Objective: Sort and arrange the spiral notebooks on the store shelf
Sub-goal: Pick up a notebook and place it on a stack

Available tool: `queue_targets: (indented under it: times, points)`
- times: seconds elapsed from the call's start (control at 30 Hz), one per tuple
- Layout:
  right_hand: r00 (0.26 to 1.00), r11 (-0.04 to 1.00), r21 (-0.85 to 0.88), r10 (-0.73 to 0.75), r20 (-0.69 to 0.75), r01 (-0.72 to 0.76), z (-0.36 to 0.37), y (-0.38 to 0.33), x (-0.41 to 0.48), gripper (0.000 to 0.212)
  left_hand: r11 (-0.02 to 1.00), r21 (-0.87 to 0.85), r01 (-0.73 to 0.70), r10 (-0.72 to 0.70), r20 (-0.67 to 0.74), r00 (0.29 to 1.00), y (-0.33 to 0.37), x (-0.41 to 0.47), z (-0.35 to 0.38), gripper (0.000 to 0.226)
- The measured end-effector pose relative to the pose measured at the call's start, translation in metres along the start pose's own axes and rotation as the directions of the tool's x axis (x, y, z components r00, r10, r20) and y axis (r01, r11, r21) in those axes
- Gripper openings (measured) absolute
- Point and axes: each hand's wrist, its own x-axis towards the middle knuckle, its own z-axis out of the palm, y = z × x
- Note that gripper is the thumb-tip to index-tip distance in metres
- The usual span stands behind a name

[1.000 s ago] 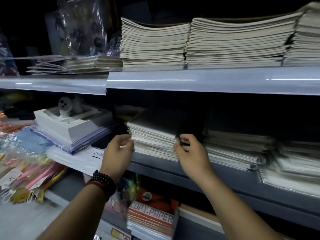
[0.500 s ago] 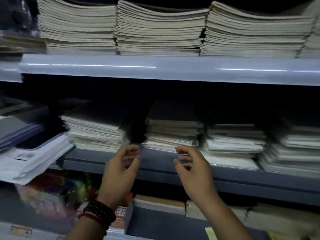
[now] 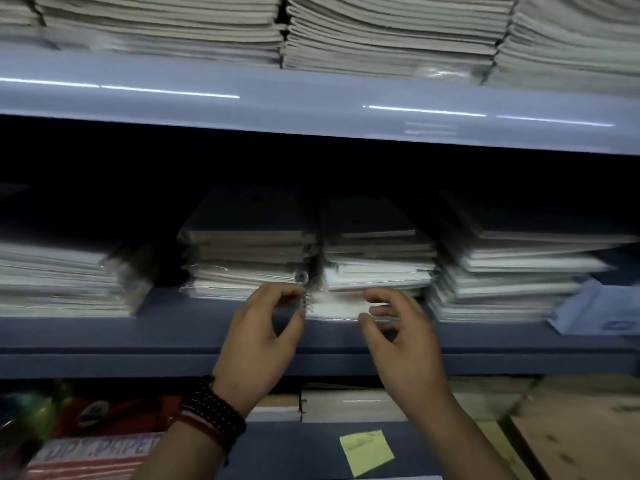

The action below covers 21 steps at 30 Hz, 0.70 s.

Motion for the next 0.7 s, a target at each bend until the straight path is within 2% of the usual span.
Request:
queue_targets:
  times: [0.17,0.27,0.37,0.47,0.6,0.7]
  points:
    - [0.997,0.985,-0.156,-0.069,0.017,0.071,-0.007,0.013,0.008,0.022,0.987,0.146,-0.069,0.061,0.053,0.997,-0.002,0.003,0.017,0.024]
    - [0.984,0.913,-0.371,-0.134,0.117,0.168,-0.003,0.019,0.016,0.029,0.952,0.280,-0.119,0.099,0.087,0.991,-0.003,0.005,0.020,0.025]
    - [0.981,0.860,-0.473,-0.142,0.134,0.189,0.002,0.019,0.024,0.037,0.934,0.327,-0.148,0.120,0.103,0.987,-0.005,0.006,0.021,0.027]
    - [0.973,0.788,-0.571,-0.188,0.136,0.232,0.006,0.018,0.026,0.036,0.919,0.361,-0.161,0.130,0.108,0.986,-0.006,0.005,0.023,0.025]
    - [0.961,0.731,-0.624,-0.235,0.149,0.276,0.010,0.020,0.022,0.029,0.891,0.412,-0.188,0.127,0.171,0.977,-0.009,0.008,0.022,0.029]
    - [0.952,0.701,-0.645,-0.254,0.171,0.303,0.008,0.020,0.018,0.035,0.862,0.468,-0.197,0.093,0.236,0.967,-0.007,0.008,0.023,0.039]
